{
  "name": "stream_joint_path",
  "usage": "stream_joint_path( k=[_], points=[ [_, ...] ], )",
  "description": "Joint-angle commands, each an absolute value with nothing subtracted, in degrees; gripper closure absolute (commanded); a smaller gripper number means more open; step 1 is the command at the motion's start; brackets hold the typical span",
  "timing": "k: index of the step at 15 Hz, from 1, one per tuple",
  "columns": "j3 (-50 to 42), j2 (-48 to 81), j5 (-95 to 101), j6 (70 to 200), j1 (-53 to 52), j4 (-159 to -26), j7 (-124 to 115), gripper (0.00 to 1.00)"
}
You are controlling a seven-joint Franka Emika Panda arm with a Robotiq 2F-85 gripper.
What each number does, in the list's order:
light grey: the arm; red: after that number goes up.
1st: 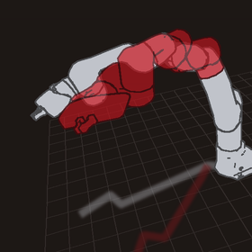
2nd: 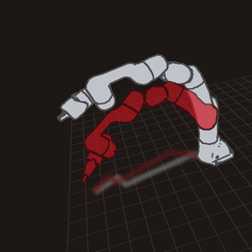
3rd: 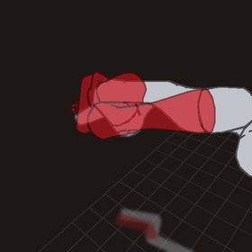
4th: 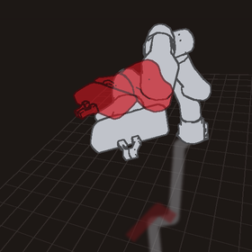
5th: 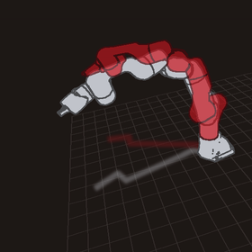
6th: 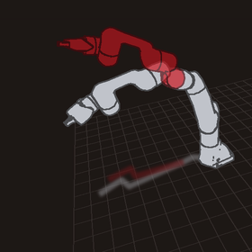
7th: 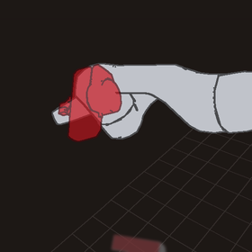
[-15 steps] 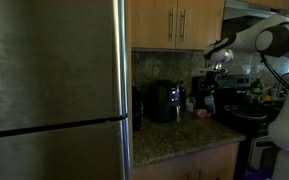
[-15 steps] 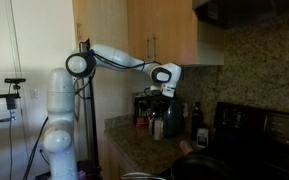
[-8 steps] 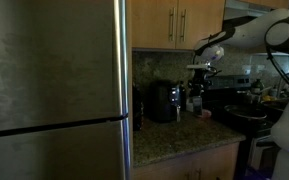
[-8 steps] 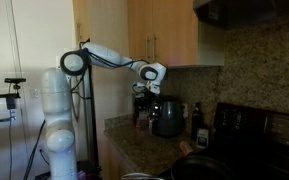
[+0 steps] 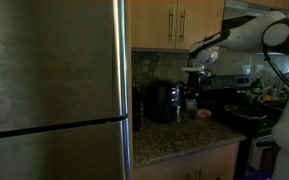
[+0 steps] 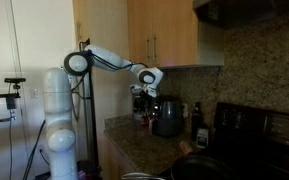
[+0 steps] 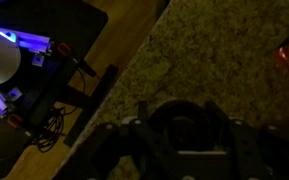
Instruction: Move the spice bottle to the left
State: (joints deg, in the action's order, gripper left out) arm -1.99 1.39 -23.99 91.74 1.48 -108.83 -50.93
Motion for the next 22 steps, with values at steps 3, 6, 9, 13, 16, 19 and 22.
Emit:
stream_joint_path(
  k=[3, 6, 9, 13, 16, 19, 22],
  points=[
    [4.55, 3.49, -30.87, 91.72, -4.88, -106.64, -44.95, 0.67],
    [5.24, 2.45, -29.79, 92.16, -5.99, -107.32, -46.78, 0.42],
    [5.99, 1.24, -28.97, 92.42, -6.63, -106.73, -47.03, 0.67],
    [9.86, 3.31, -30.45, 92.24, -10.40, -105.89, -45.85, 0.67],
    [12.73, 6.06, -29.26, 93.24, -13.66, -102.12, -48.04, 0.67],
    [13.09, 5.20, -29.34, 93.18, -14.56, -103.32, -49.17, 0.42],
    [13.39, 5.40, -29.20, 93.25, -15.17, -102.35, -49.83, 0.67]
  ],
)
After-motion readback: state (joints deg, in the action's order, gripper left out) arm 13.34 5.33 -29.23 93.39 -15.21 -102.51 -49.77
